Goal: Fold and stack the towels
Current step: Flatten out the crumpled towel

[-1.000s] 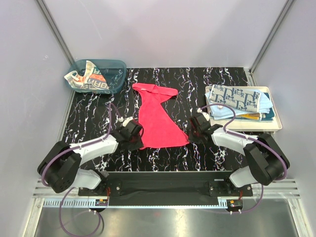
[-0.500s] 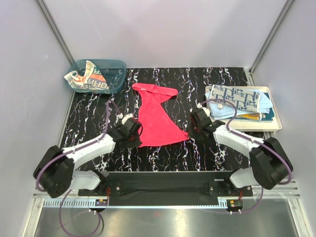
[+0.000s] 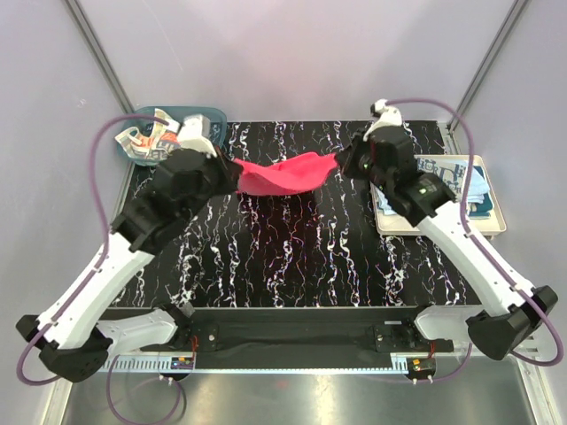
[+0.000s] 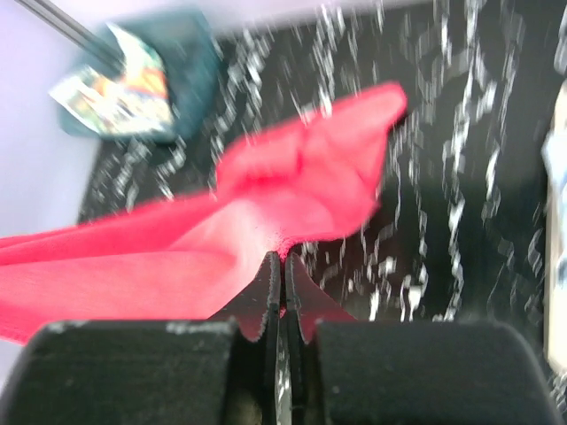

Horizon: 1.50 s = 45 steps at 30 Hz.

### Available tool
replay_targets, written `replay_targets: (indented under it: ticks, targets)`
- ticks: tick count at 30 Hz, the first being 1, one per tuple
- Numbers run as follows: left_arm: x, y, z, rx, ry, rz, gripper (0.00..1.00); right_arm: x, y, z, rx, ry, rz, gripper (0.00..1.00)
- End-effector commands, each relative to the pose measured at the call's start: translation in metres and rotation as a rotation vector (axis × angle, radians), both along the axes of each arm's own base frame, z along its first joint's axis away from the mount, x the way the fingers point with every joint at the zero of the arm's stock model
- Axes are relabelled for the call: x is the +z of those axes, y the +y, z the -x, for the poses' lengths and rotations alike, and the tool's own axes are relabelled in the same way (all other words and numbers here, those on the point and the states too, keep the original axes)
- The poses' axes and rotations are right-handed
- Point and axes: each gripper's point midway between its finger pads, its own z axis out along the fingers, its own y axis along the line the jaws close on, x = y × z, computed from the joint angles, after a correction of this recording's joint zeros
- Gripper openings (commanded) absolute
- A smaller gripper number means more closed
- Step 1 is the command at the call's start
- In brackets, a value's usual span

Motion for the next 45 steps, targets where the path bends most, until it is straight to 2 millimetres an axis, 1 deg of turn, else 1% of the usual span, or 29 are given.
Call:
replay_targets:
  ticks: [1,2,3,4,6,7,10,11,15,19,20,23,27,30,31,32,33,34,35,36,37,38,39,40,41,42,43,44,45]
  targets:
    - [0.064,0.018,0.005,0.005,-0.152,-0.029,0.0,0.059,-0.009,-0.001,0.019,-0.146,0.077,0.0]
    - [0.076,0.02,0.006,0.007,-0.174,-0.025,0.0,0.086,-0.009,0.0,0.027,-0.201,0.061,0.0]
    - [0.102,0.024,0.01,0.004,-0.226,-0.008,0.0,0.096,-0.009,0.001,0.046,-0.226,0.082,0.0]
    - [0.114,0.026,0.012,0.0,-0.252,0.0,0.0,0.122,-0.011,0.004,0.052,-0.278,0.068,0.0]
    - [0.15,0.032,0.022,-0.014,-0.329,0.031,0.0,0.142,-0.012,0.01,0.082,-0.324,0.088,0.0]
    - [0.161,0.033,0.025,-0.019,-0.352,0.04,0.0,0.167,-0.014,0.016,0.091,-0.374,0.071,0.0]
    - [0.198,0.039,0.039,-0.046,-0.429,0.078,0.0,0.196,-0.016,0.028,0.128,-0.441,0.069,0.0]
    - [0.205,0.039,0.043,-0.061,-0.445,0.088,0.0,0.216,-0.02,0.036,0.129,-0.485,0.051,0.0]
    - [0.244,0.048,0.066,-0.092,-0.532,0.155,0.0,0.25,-0.021,0.058,0.186,-0.552,0.011,0.0]
    - [0.251,0.049,0.073,-0.105,-0.543,0.199,0.0,0.263,-0.023,0.064,0.19,-0.578,-0.011,0.0]
    - [0.251,0.05,0.072,-0.091,-0.544,0.212,0.0,0.261,-0.022,0.06,0.181,-0.574,-0.008,0.0]
    - [0.225,0.042,0.051,-0.052,-0.49,0.188,0.0,0.241,-0.014,0.041,0.166,-0.536,0.02,0.0]
    - [0.179,0.034,0.006,0.031,-0.411,0.133,0.0,0.188,-0.001,-0.009,0.115,-0.431,0.11,0.0]
    - [0.146,0.031,-0.049,0.055,-0.342,0.134,0.0,0.144,0.002,-0.06,0.125,-0.335,0.102,0.0]
    - [0.124,0.019,-0.075,0.03,-0.291,0.124,0.0,0.131,-0.015,-0.083,0.084,-0.306,0.097,0.0]
    - [0.125,0.028,-0.097,0.058,-0.312,0.137,0.0,0.123,-0.017,-0.096,0.095,-0.29,0.081,0.0]
    - [0.119,0.027,-0.116,0.064,-0.303,0.141,0.0,0.102,-0.013,-0.121,0.107,-0.257,0.073,0.0]
    - [0.114,0.027,-0.131,0.065,-0.289,0.149,0.0,0.103,-0.016,-0.135,0.096,-0.267,0.068,0.0]
    - [0.091,0.02,-0.166,0.036,-0.244,0.153,0.0,0.098,-0.027,-0.152,0.075,-0.257,0.069,0.0]
    - [0.103,0.02,-0.178,0.034,-0.269,0.168,0.0,0.072,-0.026,-0.175,0.073,-0.209,0.07,0.0]
    - [0.102,0.017,-0.191,0.019,-0.271,0.174,0.0,0.082,-0.029,-0.187,0.063,-0.235,0.055,0.0]
    - [0.073,0.015,-0.222,0.028,-0.221,0.166,0.0,0.08,-0.037,-0.2,0.051,-0.233,0.037,0.0]
    - [0.09,0.015,-0.233,0.019,-0.254,0.184,0.0,0.052,-0.035,-0.221,0.051,-0.187,0.041,0.0]
    - [0.08,0.015,-0.248,0.015,-0.237,0.186,0.0,0.07,-0.037,-0.23,0.043,-0.228,0.029,0.0]
    - [0.067,0.012,-0.269,0.016,-0.217,0.189,0.0,0.037,-0.04,-0.25,0.037,-0.163,0.04,0.0]
    - [0.057,0.013,-0.28,0.015,-0.203,0.19,0.0,0.032,-0.041,-0.257,0.037,-0.157,0.04,0.0]
    - [0.052,0.016,-0.29,0.011,-0.2,0.196,0.0,0.045,-0.043,-0.263,0.034,-0.189,0.028,0.0]
    - [0.032,0.016,-0.303,0.017,-0.17,0.197,0.0,0.023,-0.046,-0.274,0.03,-0.148,0.028,0.0]
    - [0.023,0.017,-0.308,0.02,-0.159,0.198,0.0,0.024,-0.047,-0.278,0.027,-0.155,0.023,0.0]
